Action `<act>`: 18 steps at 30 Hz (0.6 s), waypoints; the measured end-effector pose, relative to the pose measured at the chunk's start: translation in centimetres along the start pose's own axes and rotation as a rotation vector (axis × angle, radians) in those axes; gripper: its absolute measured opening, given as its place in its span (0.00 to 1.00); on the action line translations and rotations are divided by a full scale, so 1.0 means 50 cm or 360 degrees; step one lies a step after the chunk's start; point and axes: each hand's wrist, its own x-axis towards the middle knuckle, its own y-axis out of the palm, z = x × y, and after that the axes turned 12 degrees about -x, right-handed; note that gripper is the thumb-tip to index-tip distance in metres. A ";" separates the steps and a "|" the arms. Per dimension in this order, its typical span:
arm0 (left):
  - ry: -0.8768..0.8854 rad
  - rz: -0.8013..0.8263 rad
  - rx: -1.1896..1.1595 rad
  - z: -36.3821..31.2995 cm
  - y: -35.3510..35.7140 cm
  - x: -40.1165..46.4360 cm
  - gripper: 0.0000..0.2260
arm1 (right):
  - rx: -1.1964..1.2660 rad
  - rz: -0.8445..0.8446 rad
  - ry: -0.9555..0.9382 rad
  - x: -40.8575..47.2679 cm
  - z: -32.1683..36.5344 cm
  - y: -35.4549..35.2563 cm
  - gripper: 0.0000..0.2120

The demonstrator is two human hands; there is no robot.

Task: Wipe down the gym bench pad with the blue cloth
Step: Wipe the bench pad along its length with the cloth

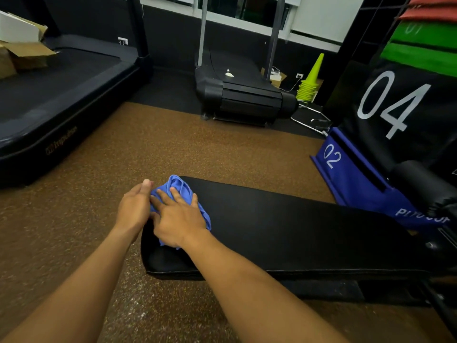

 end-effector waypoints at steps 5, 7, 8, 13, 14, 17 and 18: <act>0.0066 0.0055 0.0264 -0.006 0.041 -0.013 0.24 | 0.0077 0.0004 -0.0032 0.005 -0.015 -0.002 0.32; 0.0102 0.0043 0.0324 -0.014 0.053 -0.022 0.23 | 0.0063 -0.0014 -0.0044 0.013 -0.025 -0.002 0.32; 0.0129 0.0043 0.0350 -0.018 0.058 -0.027 0.22 | 0.0060 -0.0020 -0.0049 0.017 -0.031 -0.003 0.32; 0.0199 0.0103 0.0463 -0.032 0.075 -0.044 0.21 | 0.0009 -0.0099 -0.0075 0.036 -0.057 -0.002 0.30; 0.0210 0.0109 0.0494 -0.034 0.080 -0.044 0.21 | 0.0023 -0.0111 -0.0072 0.038 -0.064 -0.005 0.31; 0.0238 0.0168 0.0575 -0.033 0.103 -0.040 0.22 | 0.0060 -0.0150 -0.0047 0.035 -0.093 -0.018 0.32; 0.0241 0.0197 0.0595 -0.031 0.112 -0.038 0.23 | 0.0070 -0.0154 -0.0033 0.031 -0.104 -0.024 0.31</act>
